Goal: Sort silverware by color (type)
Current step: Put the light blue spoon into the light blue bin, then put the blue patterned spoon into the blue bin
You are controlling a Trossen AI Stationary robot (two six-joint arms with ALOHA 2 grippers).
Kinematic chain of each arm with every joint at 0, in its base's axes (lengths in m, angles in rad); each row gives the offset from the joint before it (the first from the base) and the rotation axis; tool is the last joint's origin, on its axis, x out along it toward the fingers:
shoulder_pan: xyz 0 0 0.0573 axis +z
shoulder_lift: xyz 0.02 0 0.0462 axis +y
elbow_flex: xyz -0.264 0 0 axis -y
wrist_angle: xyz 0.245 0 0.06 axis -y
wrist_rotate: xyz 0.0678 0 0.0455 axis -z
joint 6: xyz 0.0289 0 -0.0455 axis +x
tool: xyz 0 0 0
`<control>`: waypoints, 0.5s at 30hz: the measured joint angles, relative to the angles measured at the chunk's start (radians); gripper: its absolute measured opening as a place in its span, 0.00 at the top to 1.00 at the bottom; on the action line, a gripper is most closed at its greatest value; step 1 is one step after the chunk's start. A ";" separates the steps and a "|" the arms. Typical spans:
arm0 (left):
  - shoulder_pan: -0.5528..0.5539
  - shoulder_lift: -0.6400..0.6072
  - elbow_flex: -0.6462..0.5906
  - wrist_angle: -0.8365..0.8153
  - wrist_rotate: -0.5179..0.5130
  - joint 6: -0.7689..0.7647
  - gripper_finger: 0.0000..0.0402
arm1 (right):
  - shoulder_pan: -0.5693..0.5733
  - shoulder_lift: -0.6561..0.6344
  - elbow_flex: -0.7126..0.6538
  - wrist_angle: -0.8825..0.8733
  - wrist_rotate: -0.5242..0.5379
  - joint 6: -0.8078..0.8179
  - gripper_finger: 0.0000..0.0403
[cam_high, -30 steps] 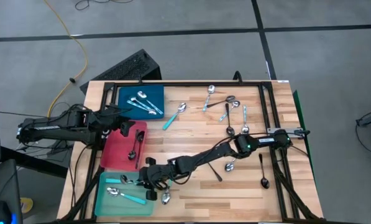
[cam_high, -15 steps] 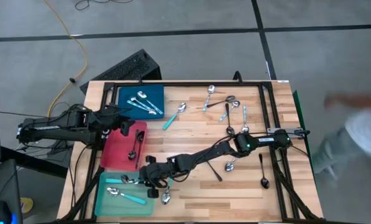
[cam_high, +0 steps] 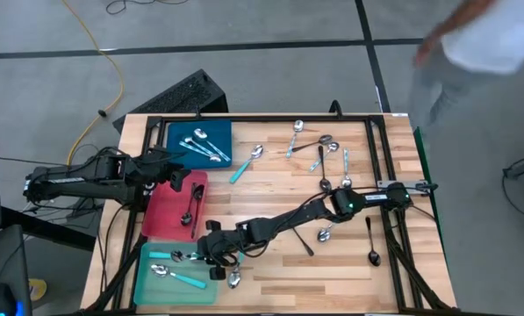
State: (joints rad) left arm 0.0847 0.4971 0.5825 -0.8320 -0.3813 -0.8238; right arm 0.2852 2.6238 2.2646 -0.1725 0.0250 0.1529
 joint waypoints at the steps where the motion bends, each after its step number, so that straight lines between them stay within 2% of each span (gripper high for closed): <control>1: 0.000 0.000 0.000 0.000 0.000 0.000 0.52 | 0.000 0.000 0.000 -0.001 0.000 0.000 0.70; 8: 0.000 0.000 0.000 0.000 0.000 -0.010 0.52 | 0.000 0.000 0.000 0.001 0.001 0.003 0.59; 15: 0.000 0.000 0.000 0.000 0.000 -0.011 0.52 | -0.005 -0.005 0.000 0.013 0.001 0.005 0.59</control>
State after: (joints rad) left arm 0.0848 0.4973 0.5823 -0.8319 -0.3812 -0.8349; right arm 0.2804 2.6184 2.2646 -0.1599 0.0257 0.1582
